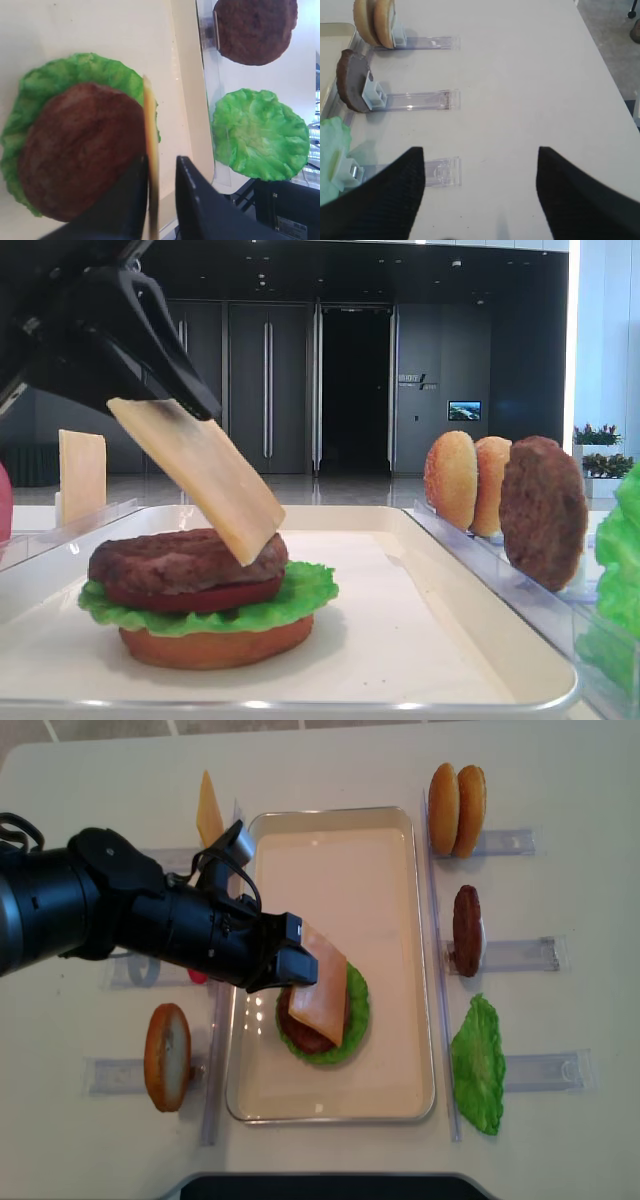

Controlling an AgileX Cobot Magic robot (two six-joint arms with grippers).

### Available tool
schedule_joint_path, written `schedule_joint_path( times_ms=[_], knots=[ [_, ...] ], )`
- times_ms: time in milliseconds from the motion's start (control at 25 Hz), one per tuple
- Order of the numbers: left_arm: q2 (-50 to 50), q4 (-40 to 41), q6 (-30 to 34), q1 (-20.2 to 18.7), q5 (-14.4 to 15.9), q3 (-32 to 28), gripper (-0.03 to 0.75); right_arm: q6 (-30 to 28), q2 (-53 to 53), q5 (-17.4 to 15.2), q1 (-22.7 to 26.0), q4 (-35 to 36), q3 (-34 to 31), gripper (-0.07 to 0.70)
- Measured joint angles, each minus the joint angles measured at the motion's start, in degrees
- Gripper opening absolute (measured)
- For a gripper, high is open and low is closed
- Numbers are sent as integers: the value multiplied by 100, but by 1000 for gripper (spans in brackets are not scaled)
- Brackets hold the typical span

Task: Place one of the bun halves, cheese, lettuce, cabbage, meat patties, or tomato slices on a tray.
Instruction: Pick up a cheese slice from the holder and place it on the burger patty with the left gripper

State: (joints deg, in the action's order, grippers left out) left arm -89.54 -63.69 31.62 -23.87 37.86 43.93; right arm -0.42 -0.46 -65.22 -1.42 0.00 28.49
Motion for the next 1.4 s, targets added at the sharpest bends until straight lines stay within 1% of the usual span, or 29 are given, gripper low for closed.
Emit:
schedule_joint_path(
  times_ms=[160,280,520,600,680,840,960,1160,1400],
  knots=[
    [0,22,0,0,1,0,286,0,0,0,0,0,0,482],
    [0,42,-23,0,16,0,352,0,0,0,0,0,0,482],
    [0,369,-346,0,23,0,382,0,0,0,0,0,0,482],
    [0,549,-514,0,28,0,407,0,0,0,0,0,0,482],
    [0,687,-645,0,40,0,459,0,0,0,0,0,0,482],
    [0,753,-689,0,44,0,559,0,0,0,0,0,0,482],
    [0,777,-721,0,44,0,583,0,0,0,0,0,0,482],
    [0,1003,-936,0,34,0,594,0,0,0,0,0,0,482],
    [0,1146,-991,0,23,0,668,0,0,0,0,0,0,482]
  ],
)
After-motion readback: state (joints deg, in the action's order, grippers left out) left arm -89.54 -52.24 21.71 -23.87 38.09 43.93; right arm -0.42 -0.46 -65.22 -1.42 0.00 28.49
